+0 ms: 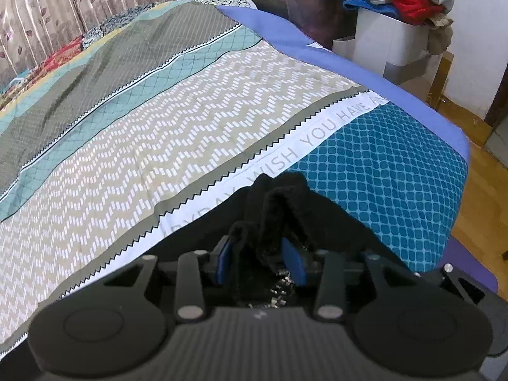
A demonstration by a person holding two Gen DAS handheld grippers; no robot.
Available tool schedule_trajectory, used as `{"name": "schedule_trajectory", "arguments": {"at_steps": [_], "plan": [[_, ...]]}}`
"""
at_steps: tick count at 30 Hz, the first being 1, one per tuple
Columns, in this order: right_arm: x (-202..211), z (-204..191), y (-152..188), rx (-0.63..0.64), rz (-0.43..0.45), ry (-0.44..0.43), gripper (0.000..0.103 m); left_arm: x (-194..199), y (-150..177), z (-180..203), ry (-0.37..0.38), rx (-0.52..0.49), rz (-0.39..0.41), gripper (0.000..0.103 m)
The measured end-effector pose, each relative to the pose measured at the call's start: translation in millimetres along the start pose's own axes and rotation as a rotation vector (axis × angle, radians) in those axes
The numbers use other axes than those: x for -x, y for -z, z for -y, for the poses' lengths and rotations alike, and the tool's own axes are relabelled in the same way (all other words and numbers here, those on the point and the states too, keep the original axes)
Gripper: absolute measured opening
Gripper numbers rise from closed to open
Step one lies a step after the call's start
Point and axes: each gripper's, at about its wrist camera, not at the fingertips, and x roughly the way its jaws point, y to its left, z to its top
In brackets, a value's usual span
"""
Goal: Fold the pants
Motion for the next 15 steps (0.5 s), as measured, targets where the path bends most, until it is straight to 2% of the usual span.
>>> {"name": "schedule_trajectory", "arguments": {"at_steps": [2,8,9,13,15], "plan": [[0.2,-0.7,-0.1,-0.003,0.0,0.0,0.034,0.1,0.1,0.5,-0.004,-0.004,0.0,0.037],[1.3,0.9,-1.0,-0.031,0.003,0.003,0.034,0.8,0.6,1.5,-0.022,-0.01,0.006,0.051],[1.3,1.0,-1.3,-0.035,0.004,0.003,0.034,1.0,0.4,1.8,-0.022,-0.01,0.004,0.055],[1.9,2.8,-1.9,-0.068,0.001,0.003,0.034,0.8,-1.2,-3.5,0.01,0.028,-0.014,0.089],[2.9,2.8,-2.8,-0.074,0.005,0.0,0.033,-4.3,-5.8,-15.7,0.111,0.113,-0.069,0.099]]}}
